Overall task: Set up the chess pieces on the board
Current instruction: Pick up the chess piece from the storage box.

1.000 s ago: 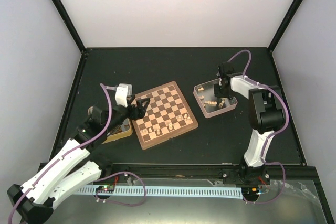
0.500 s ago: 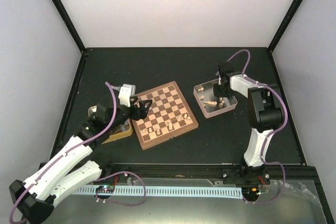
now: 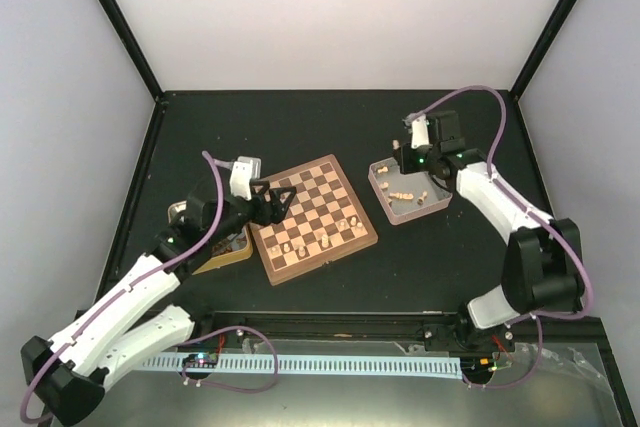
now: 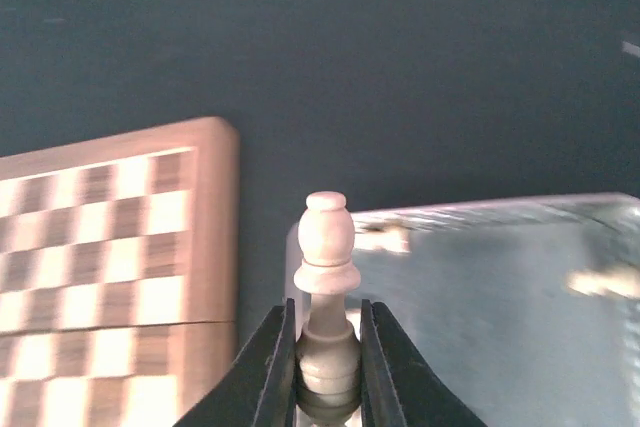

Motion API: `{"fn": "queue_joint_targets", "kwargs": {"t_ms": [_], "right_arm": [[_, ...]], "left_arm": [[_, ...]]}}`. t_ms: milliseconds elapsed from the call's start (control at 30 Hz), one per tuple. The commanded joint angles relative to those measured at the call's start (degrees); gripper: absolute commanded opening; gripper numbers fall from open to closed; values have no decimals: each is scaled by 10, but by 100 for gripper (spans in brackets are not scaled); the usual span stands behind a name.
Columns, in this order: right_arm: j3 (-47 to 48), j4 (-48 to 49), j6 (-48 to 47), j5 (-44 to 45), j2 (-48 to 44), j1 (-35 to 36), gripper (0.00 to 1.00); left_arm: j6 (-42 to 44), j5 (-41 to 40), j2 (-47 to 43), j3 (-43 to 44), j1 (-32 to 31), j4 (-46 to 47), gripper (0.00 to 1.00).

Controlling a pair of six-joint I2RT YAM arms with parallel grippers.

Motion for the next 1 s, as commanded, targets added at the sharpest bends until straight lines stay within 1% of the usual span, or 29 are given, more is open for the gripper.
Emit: {"fn": "queue_joint_targets", "kwargs": {"t_ms": [0,233,367,467,667,967], "right_arm": [[-24,60,-31,-117,-50,60,13],[-44,120,-64,-208,-123,179,13],[-30,112,-87,-239,-130,215,13],[-16,95,-108,-256,-126,231,13],[-1,85,-117,-287,-119,243,14],[14,85,-120,-296,-102,250,14]], "left_arm": [[-35,68,16,37,7,47,85],[-67,179,64,83,31,58,85],[-82,248,102,109,37,55,84],[-97,272,124,121,41,50,81],[-155,320,148,116,60,91,65],[-163,388,186,119,72,108,46]]}}
